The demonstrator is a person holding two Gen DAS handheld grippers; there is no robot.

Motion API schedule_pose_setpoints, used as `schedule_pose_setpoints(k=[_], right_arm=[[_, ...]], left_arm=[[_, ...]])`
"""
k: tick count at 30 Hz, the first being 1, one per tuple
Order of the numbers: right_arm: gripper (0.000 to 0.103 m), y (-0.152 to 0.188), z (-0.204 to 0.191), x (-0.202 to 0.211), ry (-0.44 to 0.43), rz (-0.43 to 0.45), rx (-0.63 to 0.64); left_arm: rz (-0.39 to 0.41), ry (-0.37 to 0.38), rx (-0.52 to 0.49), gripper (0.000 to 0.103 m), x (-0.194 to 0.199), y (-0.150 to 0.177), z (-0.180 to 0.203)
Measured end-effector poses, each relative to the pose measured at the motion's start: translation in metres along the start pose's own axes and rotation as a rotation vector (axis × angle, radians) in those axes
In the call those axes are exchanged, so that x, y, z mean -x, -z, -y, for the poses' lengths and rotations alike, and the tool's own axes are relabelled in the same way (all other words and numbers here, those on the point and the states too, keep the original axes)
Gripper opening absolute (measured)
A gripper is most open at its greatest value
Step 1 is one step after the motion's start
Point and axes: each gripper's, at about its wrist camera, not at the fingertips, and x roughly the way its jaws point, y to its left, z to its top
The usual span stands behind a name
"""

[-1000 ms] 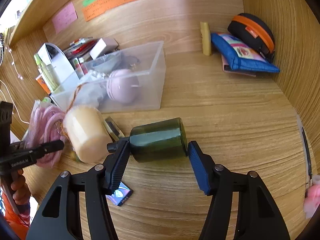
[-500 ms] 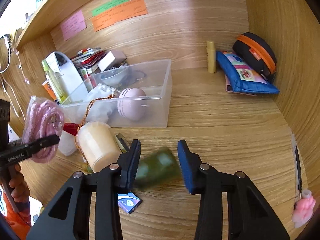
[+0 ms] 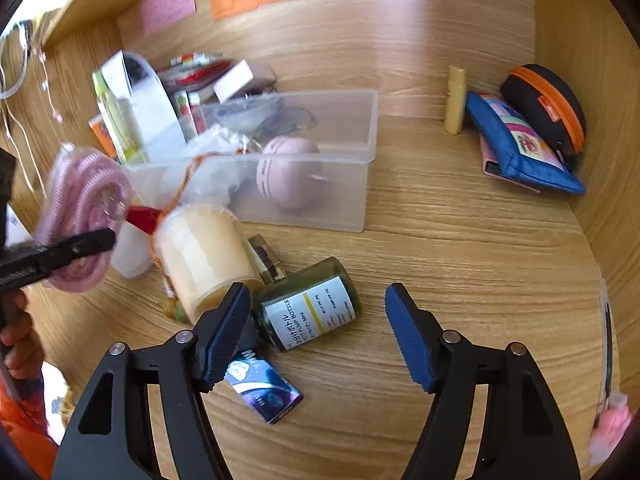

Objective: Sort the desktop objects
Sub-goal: 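Lift the bagged rope with the left gripper while the right gripper lifts the green bottle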

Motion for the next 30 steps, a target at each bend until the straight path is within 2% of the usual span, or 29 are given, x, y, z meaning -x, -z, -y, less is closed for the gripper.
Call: schedule_pose_setpoints(k=[8, 11, 18, 30], right_arm=[[0.067, -0.005, 0.002, -0.022, -0.025, -0.063, 0.009], [0.061, -0.003, 0.006, -0.023, -0.049, -0.065, -0.017], [0.061, -0.006, 0.017, -0.003, -0.038, -0.004, -0.058], [0.061, -0.051, 0.013, 0.034, -0.044, 0.159, -0.045]], left_arm=[[0.007, -0.001, 0.003, 0.018, 0.002, 0.002, -0.003], [0.000, 0.002, 0.007, 0.018, 0.000, 0.002, -0.003], [0.031, 0.011, 0.011, 0.018, 0.005, -0.007, -0.004], [0.101, 0.001, 0.018, 0.018, 0.015, -0.029, -0.006]])
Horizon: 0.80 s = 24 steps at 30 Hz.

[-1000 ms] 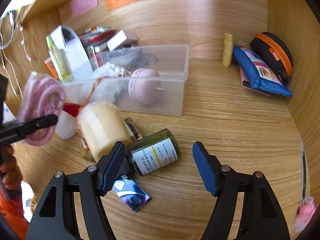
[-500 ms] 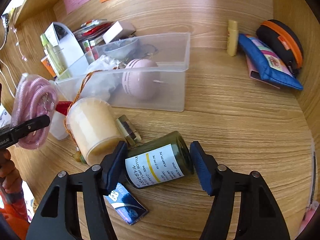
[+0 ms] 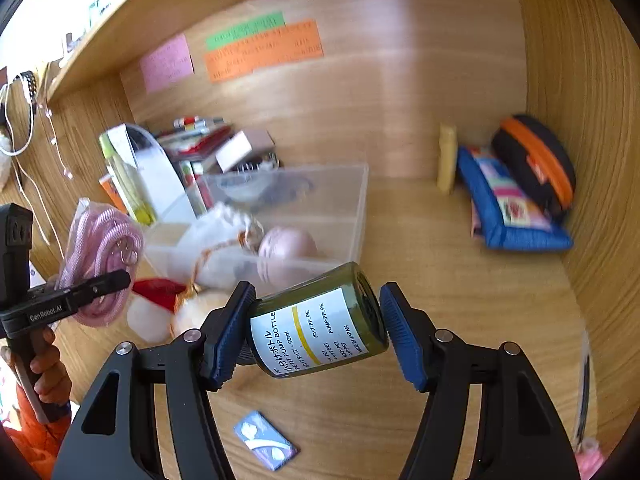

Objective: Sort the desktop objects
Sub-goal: 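Lift the bagged rope with the left gripper while the right gripper lifts the green bottle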

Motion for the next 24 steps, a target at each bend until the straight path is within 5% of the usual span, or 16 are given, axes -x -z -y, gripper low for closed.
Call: schedule_pose_setpoints(k=[10, 24], right_arm=[[0.061, -0.036, -0.008, -0.008, -0.022, 0.066, 0.033], [0.061, -0.065, -0.018, -0.045, -0.035, 0.049, 0.078]], left_arm=[[0.029, -0.038, -0.030, 0.018, -0.004, -0.032, -0.003], [0.039, -0.069, -0.055, 0.018, -0.031, -0.085, -0.010]])
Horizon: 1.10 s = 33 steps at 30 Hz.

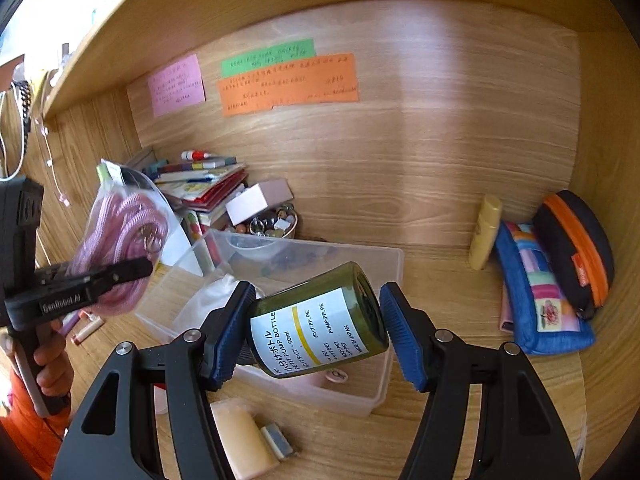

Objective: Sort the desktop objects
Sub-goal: 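Lift the bagged rope with the left gripper while the right gripper lifts the green bottle, then lower the rope into the clear box with the left gripper while the right gripper drops the bottle in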

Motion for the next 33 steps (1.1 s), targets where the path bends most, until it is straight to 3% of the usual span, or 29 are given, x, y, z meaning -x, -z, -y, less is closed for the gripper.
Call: schedule_pose_setpoints(k=[9, 15, 24, 33], right_arm=[[0.061, -0.013, -0.016, -0.038, -0.039, -0.077, 0.070], [0.061, -0.012, -0.036, -0.061, -0.014, -0.126, 0.179], [0.061, 0.002, -0.045, -0.094, -0.044, -0.193, 0.195], [0.061, 0.013, -0.043, -0.111, -0.051, -0.234, 0.207]], left_arm=[[-0.035, 0.000, 0.028, 0.018, -0.035, -0.019, 0.000], [-0.101, -0.017, 0.031, 0.018, -0.060, -0.009, -0.005], [-0.161, -0.054, 0.001, 0.018, -0.082, 0.004, -0.006], [-0.165, -0.085, -0.066, 0.018, -0.091, 0.008, 0.010]])
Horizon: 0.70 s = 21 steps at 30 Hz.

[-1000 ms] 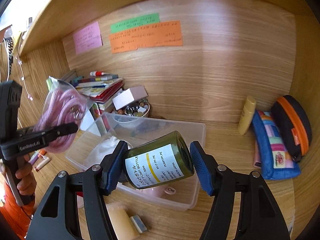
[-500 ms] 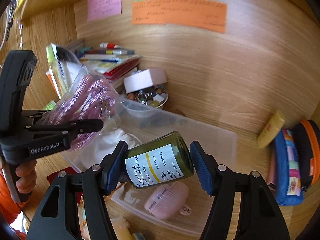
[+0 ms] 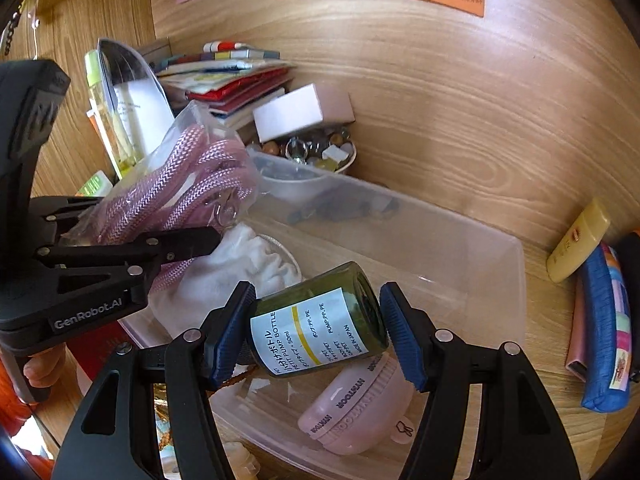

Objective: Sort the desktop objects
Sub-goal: 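Lower the rope into the clear box with the left gripper while the right gripper drops the bottle in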

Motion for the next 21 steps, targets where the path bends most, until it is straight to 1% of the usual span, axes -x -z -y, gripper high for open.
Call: schedule_pose_setpoints(k=[2, 3, 4, 5, 6, 9, 11, 12, 13, 16, 21], right_arm=[[0.061, 0.001, 0.000, -0.002, 0.003, -0.004, 0.002], [0.061, 0.002, 0.000, -0.003, -0.001, -0.008, 0.000], [0.061, 0.002, 0.000, -0.004, -0.006, -0.013, 0.000], [0.061, 0.002, 0.000, -0.005, -0.009, -0.016, -0.002], [0.061, 0.003, 0.000, -0.006, -0.010, -0.019, -0.005], [0.061, 0.005, 0.000, -0.005, -0.011, -0.018, -0.009], [0.061, 0.005, 0.001, -0.005, -0.013, -0.019, -0.009], [0.062, 0.005, 0.002, -0.005, -0.013, -0.019, -0.010], [0.064, 0.005, 0.002, -0.005, -0.008, -0.018, -0.012], [0.070, 0.004, 0.003, -0.006, 0.010, -0.015, -0.015], [0.073, 0.003, 0.003, -0.006, 0.018, -0.012, -0.014]], left_arm=[[-0.001, 0.004, -0.010, 0.019, 0.000, 0.001, 0.001], [-0.001, 0.004, -0.019, 0.021, 0.000, 0.002, 0.003], [0.000, 0.004, -0.025, 0.027, 0.000, 0.002, 0.003], [0.001, 0.007, -0.033, 0.029, 0.001, 0.003, 0.005], [0.003, 0.011, -0.037, 0.035, 0.003, 0.004, 0.005], [0.026, -0.009, -0.052, 0.038, 0.008, 0.005, 0.006], [0.040, -0.005, -0.049, 0.044, 0.012, 0.005, 0.006], [0.047, -0.005, -0.047, 0.049, 0.013, 0.005, 0.006], [0.057, -0.006, -0.044, 0.051, 0.015, 0.005, 0.005], [0.079, -0.006, -0.036, 0.052, 0.022, 0.005, 0.002], [0.095, -0.018, -0.032, 0.059, 0.027, 0.003, 0.000]])
